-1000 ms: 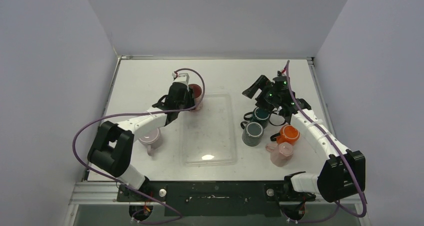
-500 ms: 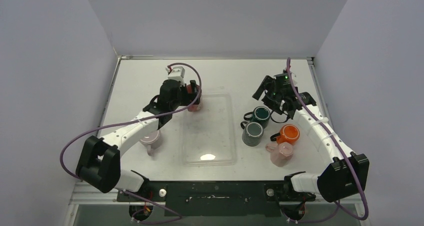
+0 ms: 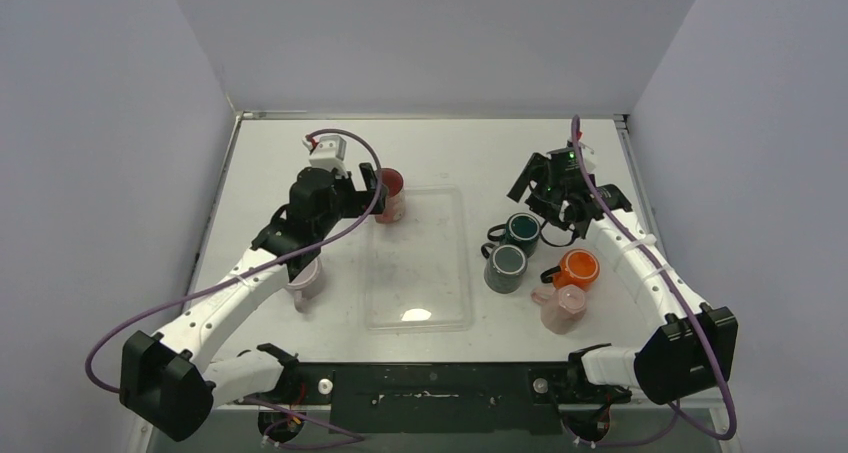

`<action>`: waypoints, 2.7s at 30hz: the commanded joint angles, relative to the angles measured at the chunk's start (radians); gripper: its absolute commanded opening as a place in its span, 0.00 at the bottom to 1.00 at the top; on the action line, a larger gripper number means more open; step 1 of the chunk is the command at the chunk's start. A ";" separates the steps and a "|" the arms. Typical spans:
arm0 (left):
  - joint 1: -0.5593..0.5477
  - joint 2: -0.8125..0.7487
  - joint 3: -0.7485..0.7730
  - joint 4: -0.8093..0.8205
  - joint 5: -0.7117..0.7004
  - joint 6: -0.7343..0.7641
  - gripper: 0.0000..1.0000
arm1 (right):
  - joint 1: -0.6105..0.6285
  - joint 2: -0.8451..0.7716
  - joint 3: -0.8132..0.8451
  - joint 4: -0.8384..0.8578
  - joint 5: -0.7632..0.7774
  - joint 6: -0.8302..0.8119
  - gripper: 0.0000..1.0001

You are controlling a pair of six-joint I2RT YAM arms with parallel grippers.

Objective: Turn the mug right side up

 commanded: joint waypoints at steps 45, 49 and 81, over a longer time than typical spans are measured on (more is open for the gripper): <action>0.022 -0.017 0.038 -0.058 -0.021 0.031 0.96 | 0.015 0.289 -0.054 0.151 0.032 -0.162 0.82; 0.025 -0.024 0.032 -0.059 -0.019 0.032 0.96 | -0.029 0.314 -0.044 0.220 -0.015 -0.233 0.80; 0.080 -0.108 -0.011 -0.103 -0.036 0.021 0.96 | 0.248 0.450 0.230 0.006 0.329 0.502 0.72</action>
